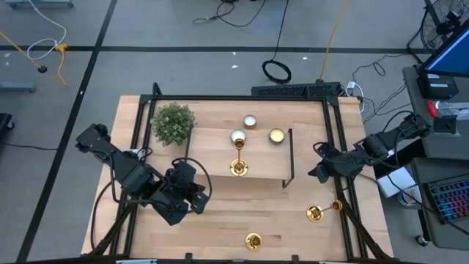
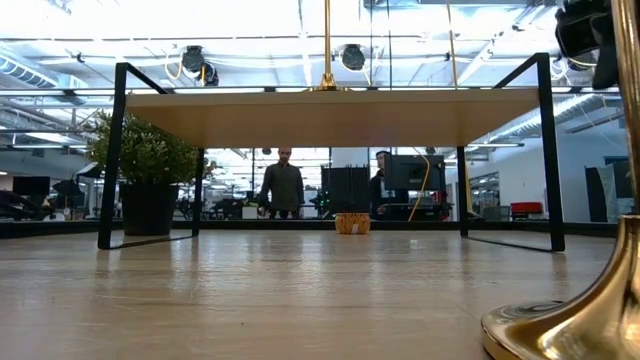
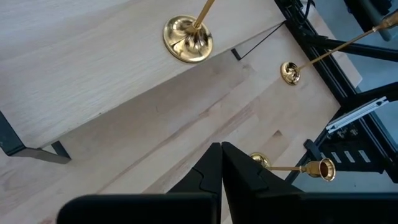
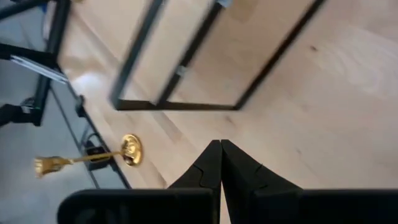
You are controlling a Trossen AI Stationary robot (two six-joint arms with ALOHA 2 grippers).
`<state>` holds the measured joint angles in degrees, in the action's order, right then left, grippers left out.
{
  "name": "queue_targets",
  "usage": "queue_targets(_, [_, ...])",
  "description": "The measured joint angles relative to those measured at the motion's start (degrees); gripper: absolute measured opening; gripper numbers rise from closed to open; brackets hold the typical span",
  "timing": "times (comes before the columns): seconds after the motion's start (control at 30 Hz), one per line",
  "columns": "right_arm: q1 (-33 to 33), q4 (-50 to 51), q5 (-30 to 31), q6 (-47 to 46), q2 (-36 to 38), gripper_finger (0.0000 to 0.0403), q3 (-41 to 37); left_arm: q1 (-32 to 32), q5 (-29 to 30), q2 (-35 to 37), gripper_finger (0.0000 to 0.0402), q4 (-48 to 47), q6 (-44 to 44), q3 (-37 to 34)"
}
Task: Pick & Place candle stick holders
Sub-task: Put the right gold candle holder on the shelf
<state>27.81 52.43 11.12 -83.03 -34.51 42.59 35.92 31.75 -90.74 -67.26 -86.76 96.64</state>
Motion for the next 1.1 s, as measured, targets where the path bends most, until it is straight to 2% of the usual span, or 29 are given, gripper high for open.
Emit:
queue_targets(0.17, [0.0, 4.1, -3.5, -1.3, 0.0, 0.0, 0.0, 0.0, 0.1, 0.0, 0.0003, 0.0, 0.0, 0.0])
queue_targets(0.37, [0.0, 5.4, -8.0, 1.2, 0.0, 0.0, 0.0, 0.2, 0.3, 0.0, 0.0015, 0.0, 0.0, 0.0])
queue_targets(0.63, [0.0, 10.3, -18.7, 0.2, 0.0, 0.0, 0.0, 0.2, 0.3, 0.0, 0.0008, 0.0, 0.7, 0.0])
queue_targets(0.77, [0.0, 10.4, -22.1, -0.4, 0.0, 0.0, 0.0, 0.2, 0.4, 0.0, 0.0015, 0.0, 0.9, 0.0])
queue_targets(0.93, [0.1, 10.2, -26.8, -3.0, -0.1, 0.0003, 0.0, 0.2, 1.4, 0.0, 0.0003, 0.0, 1.4, 0.0])
queue_targets(1.1, [0.1, 5.6, -30.0, -4.6, -0.2, 0.0014, 0.0, 0.2, 1.4, 0.0, 0.0014, 0.1, 2.7, 0.0])
